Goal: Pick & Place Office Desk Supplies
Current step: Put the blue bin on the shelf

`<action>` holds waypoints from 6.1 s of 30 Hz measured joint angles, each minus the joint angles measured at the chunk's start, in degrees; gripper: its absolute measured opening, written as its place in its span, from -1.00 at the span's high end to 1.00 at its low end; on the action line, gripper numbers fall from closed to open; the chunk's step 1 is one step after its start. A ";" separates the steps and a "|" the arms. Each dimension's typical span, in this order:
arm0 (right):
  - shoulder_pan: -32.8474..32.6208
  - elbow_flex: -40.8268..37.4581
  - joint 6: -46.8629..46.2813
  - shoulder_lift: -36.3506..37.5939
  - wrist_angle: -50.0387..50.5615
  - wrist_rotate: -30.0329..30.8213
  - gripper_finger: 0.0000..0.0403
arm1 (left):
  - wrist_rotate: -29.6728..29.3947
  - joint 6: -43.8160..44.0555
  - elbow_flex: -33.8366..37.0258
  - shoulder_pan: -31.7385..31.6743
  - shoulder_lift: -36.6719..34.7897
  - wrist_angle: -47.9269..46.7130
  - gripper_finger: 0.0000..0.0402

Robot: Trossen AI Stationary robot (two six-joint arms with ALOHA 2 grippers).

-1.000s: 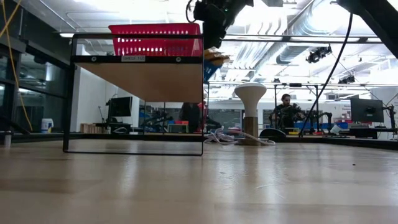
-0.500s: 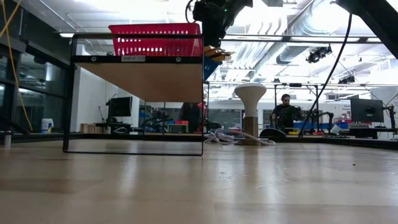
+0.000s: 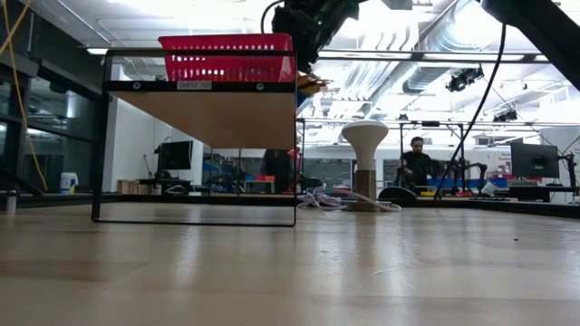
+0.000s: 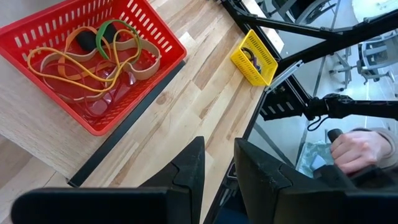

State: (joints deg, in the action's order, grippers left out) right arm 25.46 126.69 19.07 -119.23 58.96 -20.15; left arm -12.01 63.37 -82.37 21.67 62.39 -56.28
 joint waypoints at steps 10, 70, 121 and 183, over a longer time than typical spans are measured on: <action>-0.23 -0.04 0.57 -1.27 -0.63 -0.68 0.98 | 0.00 0.00 0.00 -0.02 0.01 0.01 0.58; -1.85 0.59 -0.40 -8.43 -5.96 5.30 0.98 | 0.00 0.00 0.00 -0.01 0.02 0.04 0.58; -1.96 8.26 3.28 -8.55 4.85 6.09 0.99 | 0.00 0.00 0.00 0.00 0.02 0.03 0.58; -2.24 8.26 1.71 -8.49 6.07 6.31 0.99 | 8.41 -53.67 -0.04 -31.32 9.24 16.47 0.58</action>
State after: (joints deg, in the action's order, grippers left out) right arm 23.22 134.96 20.78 -127.72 65.03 -13.84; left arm -3.60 9.71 -82.41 -9.65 71.63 -39.81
